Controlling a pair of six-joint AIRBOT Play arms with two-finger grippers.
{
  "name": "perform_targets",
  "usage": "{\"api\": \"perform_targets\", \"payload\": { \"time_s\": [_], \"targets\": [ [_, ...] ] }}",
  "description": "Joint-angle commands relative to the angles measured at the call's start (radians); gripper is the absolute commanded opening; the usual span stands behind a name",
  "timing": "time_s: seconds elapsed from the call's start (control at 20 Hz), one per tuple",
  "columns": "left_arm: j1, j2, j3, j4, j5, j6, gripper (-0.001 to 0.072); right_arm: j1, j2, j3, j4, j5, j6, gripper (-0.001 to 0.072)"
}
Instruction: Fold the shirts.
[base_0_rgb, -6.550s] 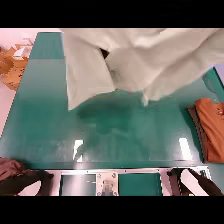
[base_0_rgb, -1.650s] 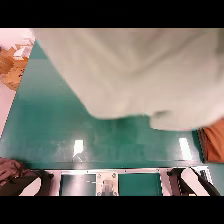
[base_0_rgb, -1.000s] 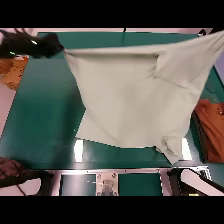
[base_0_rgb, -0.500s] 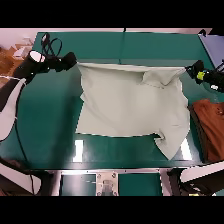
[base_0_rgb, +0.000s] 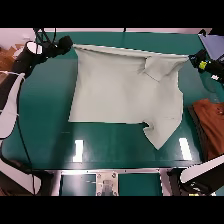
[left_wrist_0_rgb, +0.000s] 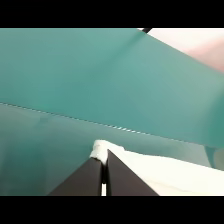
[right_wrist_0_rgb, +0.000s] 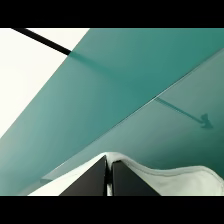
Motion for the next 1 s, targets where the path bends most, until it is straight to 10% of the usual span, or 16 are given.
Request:
{"api": "perform_targets", "payload": {
  "time_s": [0.0,0.6,0.95],
  "targets": [
    [-0.002,-0.044,0.013,0.01,-0.06,0.01,0.0021,0.025,-0.026,0.016,-0.042,-0.002,0.001,0.0021],
    [0.002,-0.112,0.013,0.24,-0.544,-0.066,0.002,-0.103,0.017,0.016,-0.547,0.446,0.196,0.002],
    [0.0,-0.115,-0.013,0.262,-0.61,-0.097,0.002,-0.083,0.018,-0.088,-0.689,0.487,0.253,0.002]
  ]
}}
